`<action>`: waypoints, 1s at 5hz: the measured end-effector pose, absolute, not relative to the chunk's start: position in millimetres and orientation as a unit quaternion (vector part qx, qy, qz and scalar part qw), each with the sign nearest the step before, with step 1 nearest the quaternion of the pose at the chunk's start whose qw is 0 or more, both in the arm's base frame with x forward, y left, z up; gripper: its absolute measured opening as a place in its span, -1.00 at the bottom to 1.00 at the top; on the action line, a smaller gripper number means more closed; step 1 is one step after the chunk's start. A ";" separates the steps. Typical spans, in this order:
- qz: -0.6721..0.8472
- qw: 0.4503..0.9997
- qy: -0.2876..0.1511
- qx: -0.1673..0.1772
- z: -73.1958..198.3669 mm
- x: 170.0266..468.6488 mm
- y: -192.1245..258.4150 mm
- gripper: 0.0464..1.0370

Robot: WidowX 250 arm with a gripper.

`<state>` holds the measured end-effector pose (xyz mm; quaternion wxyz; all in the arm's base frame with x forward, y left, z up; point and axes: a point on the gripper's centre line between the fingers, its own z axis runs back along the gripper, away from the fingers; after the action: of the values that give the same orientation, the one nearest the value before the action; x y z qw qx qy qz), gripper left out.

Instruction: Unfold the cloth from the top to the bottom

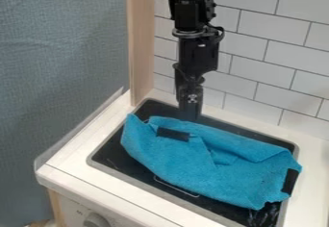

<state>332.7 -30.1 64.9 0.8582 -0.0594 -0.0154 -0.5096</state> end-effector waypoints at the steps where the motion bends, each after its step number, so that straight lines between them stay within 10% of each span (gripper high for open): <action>1: -0.509 0.858 -0.001 -0.067 54.8 328.9 -29.9 0.92; 5: -0.497 0.862 0.065 -0.080 8.4 327.9 -23.1 0.92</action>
<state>327.9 -23.1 8.4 0.8618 -0.0797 0.0649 -0.4967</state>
